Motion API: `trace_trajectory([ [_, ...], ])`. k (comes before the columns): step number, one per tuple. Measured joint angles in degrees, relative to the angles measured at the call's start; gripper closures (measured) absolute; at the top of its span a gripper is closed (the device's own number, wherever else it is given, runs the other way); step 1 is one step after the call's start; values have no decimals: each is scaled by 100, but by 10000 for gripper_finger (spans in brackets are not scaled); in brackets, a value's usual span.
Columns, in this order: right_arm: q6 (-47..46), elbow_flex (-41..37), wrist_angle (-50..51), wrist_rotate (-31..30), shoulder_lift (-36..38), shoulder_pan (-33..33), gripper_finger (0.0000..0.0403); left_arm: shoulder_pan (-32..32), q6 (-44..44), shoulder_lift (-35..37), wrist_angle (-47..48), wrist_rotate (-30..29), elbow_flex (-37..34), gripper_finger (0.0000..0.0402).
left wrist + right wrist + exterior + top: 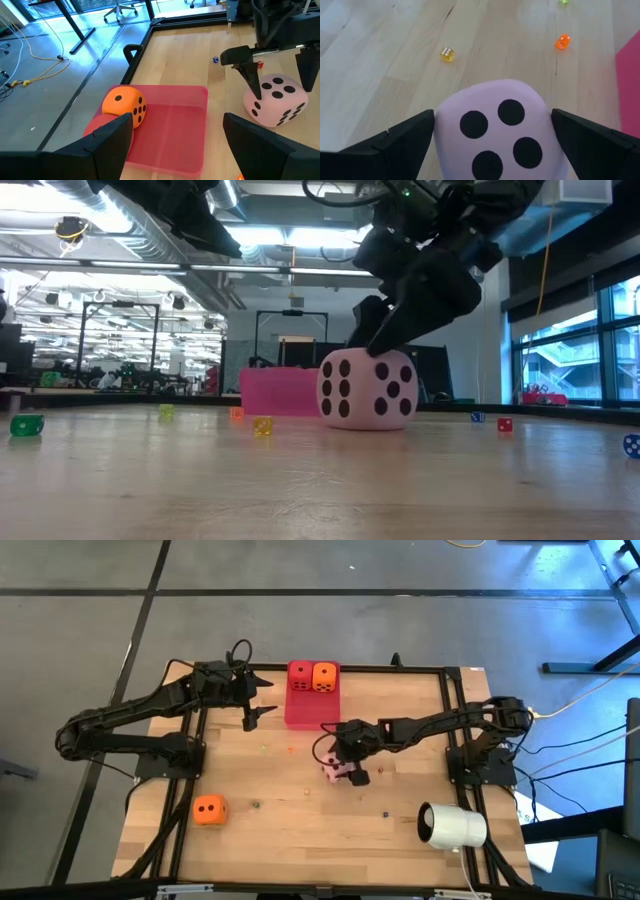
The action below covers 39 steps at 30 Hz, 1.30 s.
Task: Pick & Place Dice
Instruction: Put the large pink dice into the bin
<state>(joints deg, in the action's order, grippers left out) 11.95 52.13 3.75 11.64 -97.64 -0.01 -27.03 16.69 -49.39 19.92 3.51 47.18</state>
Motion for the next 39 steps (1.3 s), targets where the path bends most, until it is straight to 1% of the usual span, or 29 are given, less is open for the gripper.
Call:
trace_trajectory([
  [7, 130, 7, 109, -4, -14, -2, 3, 0, 2, 0, 0, 0, 0, 96],
  [13, 463, 12, 332, -41, -12, -2, 3, 1, 2, 0, 2, 0, 0, 96],
  [17, 437, 12, 357, -221, -12, -11, 3, -2, 2, 0, 2, 0, 0, 96],
  [24, 430, 12, 375, -276, -12, -127, 3, 0, 2, 0, 2, 0, 0, 96],
  [27, 521, 20, 464, -597, 16, -303, 3, 1, 5, 0, 2, 0, 0, 96],
  [31, 724, 225, 815, -1535, -4, -532, 3, 1, 21, 0, 6, 0, 0, 96],
  [32, 816, 304, 887, -1670, -16, -568, 3, -2, 44, 0, 2, 0, 0, 96],
  [35, 1155, 520, 1043, -1858, -38, -588, 3, -1, 47, 0, 6, 0, 0, 96],
  [39, 1253, 794, 1009, -1879, -53, -557, 3, 0, 47, 0, 51, 13, 0, 96],
])
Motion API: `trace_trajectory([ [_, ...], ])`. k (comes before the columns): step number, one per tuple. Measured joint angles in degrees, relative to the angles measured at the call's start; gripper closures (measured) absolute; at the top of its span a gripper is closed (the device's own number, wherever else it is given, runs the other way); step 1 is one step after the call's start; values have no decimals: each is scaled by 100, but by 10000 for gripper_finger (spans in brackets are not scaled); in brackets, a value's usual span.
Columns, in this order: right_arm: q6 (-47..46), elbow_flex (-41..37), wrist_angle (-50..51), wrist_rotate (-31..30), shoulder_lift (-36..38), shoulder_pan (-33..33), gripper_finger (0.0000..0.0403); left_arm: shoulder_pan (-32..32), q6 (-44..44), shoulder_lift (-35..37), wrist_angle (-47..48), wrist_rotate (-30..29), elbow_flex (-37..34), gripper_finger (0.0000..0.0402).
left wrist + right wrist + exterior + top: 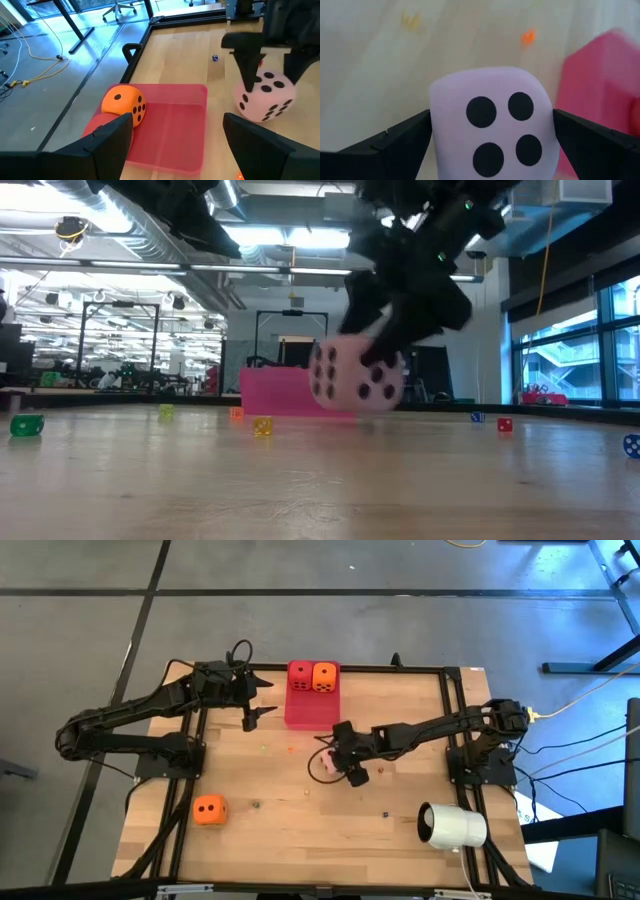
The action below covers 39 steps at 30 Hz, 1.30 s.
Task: Pick & Place Dice
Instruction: Put the large pink dice into the bin
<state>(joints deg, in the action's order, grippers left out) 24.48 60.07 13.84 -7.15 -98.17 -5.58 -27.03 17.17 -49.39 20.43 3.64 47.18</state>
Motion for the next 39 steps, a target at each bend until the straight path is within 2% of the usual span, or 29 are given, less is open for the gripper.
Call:
trace_trajectory([
  [4, 25, 70, -17, -123, 13, -2, 3, -2, 4, 0, 101, 2, 0, 96],
  [8, 429, 87, -238, -368, 13, 45, 3, -2, 7, 0, 122, 2, 0, 96],
  [14, 490, 98, -1508, -446, 19, 126, 3, 0, 9, 0, 122, 9, 0, 96],
  [16, 808, 103, -1814, -617, 28, 192, 3, 0, 7, 0, 118, 17, 0, 96],
  [19, 1289, 105, -1890, -993, 30, 436, 3, 0, -2, -64, -16, 236, 0, 96],
  [21, 1259, 105, -1882, -1013, 30, 708, 3, 0, 24, -183, -165, 528, 0, 96],
  [25, 890, 105, -1888, -515, 30, 1351, 3, 0, 254, -662, -777, 997, 0, 96],
  [31, 623, 107, -1820, 76, 15, 2073, 3, -4, 302, -1876, -2497, 1032, 0, 96],
  [34, 595, 111, -1632, 282, 15, 2289, 3, -42, 299, -2462, -3231, 936, 0, 96],
  [39, 615, 111, -1627, 931, 11, 2492, 3, -122, 200, -3204, -4297, 460, 0, 96],
])
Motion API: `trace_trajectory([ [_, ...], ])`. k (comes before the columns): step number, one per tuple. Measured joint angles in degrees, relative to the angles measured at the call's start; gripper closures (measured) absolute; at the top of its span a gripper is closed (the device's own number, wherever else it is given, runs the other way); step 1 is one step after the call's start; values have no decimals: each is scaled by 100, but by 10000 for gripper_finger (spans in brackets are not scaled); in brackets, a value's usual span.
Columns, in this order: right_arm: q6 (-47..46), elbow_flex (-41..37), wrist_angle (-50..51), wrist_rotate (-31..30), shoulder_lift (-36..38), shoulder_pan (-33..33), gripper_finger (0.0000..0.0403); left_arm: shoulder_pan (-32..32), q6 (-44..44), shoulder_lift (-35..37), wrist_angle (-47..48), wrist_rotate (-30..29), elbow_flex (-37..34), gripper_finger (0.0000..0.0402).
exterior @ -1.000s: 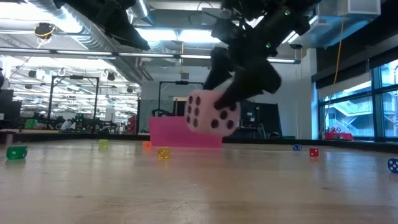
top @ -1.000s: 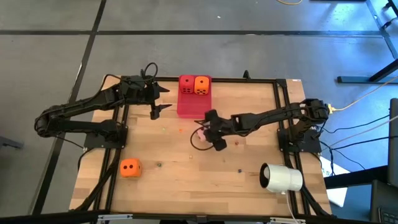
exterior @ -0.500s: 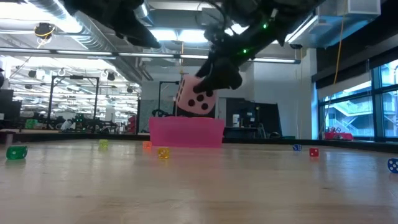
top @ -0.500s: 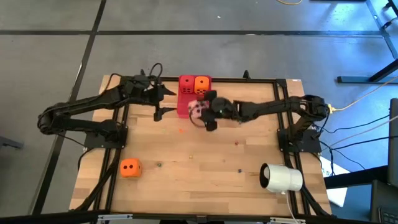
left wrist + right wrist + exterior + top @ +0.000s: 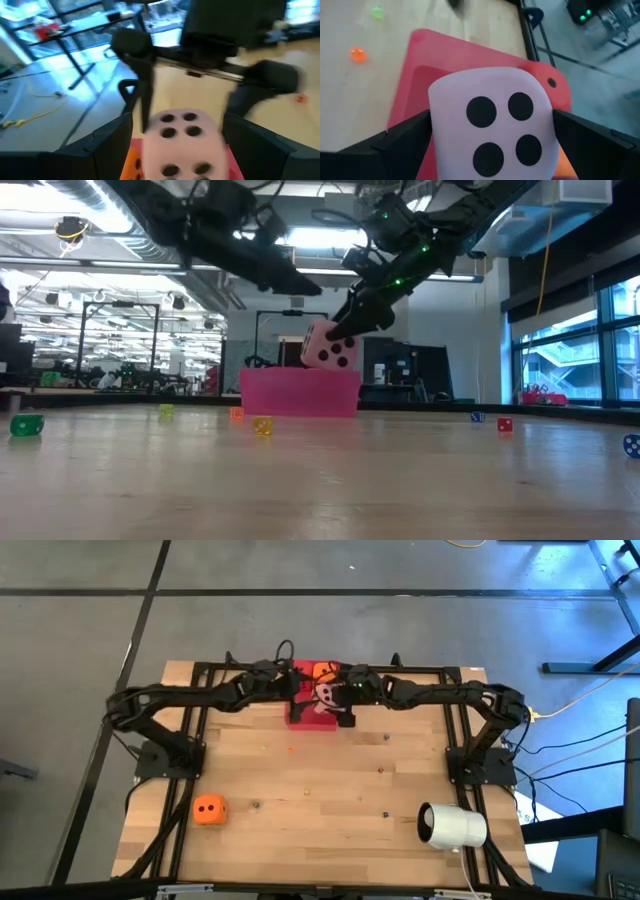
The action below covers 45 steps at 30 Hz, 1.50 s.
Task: Pick & Place Dice
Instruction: Put the large pink dice into the bin
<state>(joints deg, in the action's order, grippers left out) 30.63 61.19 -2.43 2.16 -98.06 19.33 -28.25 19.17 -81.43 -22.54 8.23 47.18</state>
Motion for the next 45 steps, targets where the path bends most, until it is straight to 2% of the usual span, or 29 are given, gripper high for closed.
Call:
trace_trajectory([
  [8, 4, 2, -187, 12, -156, 45, 3, -127, -333, -841, -1025, -9, 0, 96],
  [15, 138, 0, -451, -710, -577, 55, 3, -261, -334, -1253, -1072, -105, 0, 96],
  [26, 20, 3, -403, -425, -575, 161, 3, -524, -351, -1723, -1053, -121, 7, 96],
  [33, 131, 4, -568, -389, -573, 164, 3, -743, -359, -1729, -806, -391, 2, 96],
  [38, 129, 2, -560, -409, -573, 188, 3, -794, -353, -1709, -803, -333, 1, 96],
  [45, 135, 2, -223, -427, -573, 190, 3, -669, -353, -1234, -614, -299, 0, 96],
])
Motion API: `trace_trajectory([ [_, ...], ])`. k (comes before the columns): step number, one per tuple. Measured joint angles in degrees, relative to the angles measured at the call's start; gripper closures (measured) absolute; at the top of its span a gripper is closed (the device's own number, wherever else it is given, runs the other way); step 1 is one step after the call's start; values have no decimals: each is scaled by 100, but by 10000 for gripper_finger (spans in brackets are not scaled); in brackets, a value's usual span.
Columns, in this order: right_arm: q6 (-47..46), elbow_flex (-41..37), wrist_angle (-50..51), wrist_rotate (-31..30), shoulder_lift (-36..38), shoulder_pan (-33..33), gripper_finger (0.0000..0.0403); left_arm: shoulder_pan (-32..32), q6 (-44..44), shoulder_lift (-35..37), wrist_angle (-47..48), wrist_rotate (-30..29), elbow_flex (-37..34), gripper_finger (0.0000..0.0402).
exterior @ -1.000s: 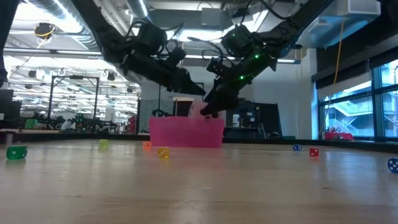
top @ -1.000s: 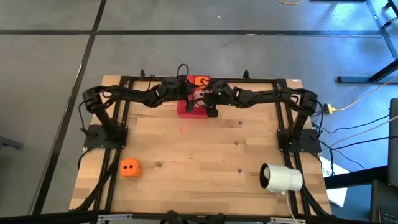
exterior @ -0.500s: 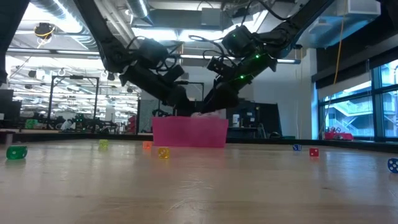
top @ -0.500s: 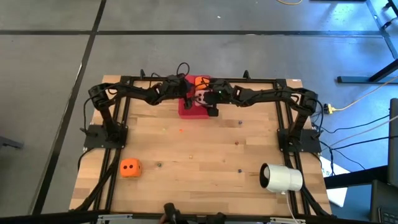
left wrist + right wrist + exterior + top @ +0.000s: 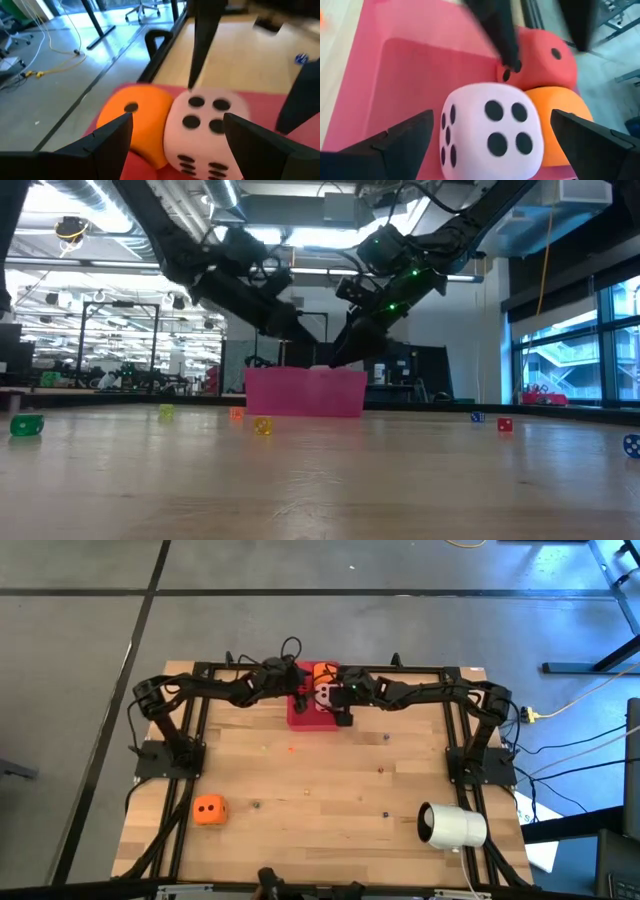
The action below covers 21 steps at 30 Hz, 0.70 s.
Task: Pick & Place Dice
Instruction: Put the large pink dice into the bin
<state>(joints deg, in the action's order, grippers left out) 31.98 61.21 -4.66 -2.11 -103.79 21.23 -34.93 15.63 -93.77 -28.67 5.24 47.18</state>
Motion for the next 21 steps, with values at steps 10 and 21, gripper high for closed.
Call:
trace_trajectory([
  [10, 644, 2, -371, -746, -225, 122, 3, 13, 19, 1267, 1264, 1, 0, 96],
  [21, 513, 2, -356, -874, -235, -3, 3, 386, -413, 3490, 4777, 12, -2, 96],
])
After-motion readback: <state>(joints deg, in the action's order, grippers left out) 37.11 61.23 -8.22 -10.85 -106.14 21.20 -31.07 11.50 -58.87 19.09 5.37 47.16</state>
